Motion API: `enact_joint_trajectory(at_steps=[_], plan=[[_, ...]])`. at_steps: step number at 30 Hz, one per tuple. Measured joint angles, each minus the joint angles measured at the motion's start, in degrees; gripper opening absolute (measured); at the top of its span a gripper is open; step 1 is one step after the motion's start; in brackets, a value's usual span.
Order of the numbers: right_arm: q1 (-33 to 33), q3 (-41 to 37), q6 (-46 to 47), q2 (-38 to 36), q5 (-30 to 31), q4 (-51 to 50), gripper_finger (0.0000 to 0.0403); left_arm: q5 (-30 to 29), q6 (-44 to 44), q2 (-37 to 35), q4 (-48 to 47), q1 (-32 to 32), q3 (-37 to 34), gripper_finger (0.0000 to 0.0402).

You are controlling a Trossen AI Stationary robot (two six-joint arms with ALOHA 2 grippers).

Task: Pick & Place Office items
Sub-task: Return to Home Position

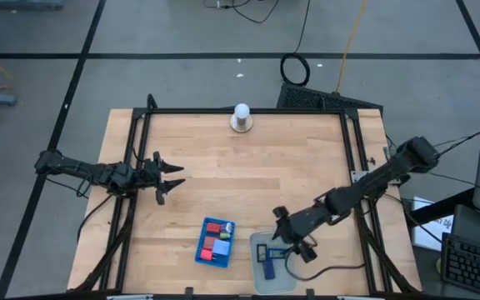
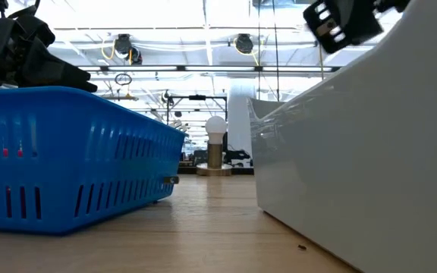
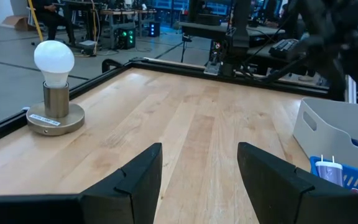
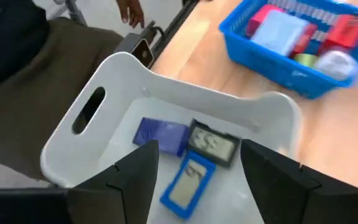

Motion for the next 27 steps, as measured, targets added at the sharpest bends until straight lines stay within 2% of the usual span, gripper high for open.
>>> enact_joint_trajectory(at_steps=[5,10,15,18,22,27], plan=[[-0.4,0.0,1.0,-10.5,0.1,-7.0,0.0218,0.0,0.0,0.0,0.0,0.0,0.0,0.0212],[-1.0,0.0,-1.8,-21.2,1.6,-11.3,0.0221,0.0,0.0,0.0,0.0,0.0,0.0,0.0212],[-1.3,-0.1,-3.8,-31.9,15.8,-17.3,0.0219,0.0,0.0,0.0,0.0,0.0,0.0,0.0212],[-1.3,-3.9,-5.7,-38.2,23.3,-18.4,0.0216,0.0,0.0,0.0,0.0,0.0,0.0,0.0212],[-2.2,-12.7,-8.4,-46.3,27.4,-14.3,0.0216,0.0,0.0,0.0,0.0,0.0,0.0,0.0212],[-4.9,-25.9,-9.7,-54.5,28.4,0.8,0.0220,0.0,0.0,0.0,0.0,0.0,0.0,0.0212]])
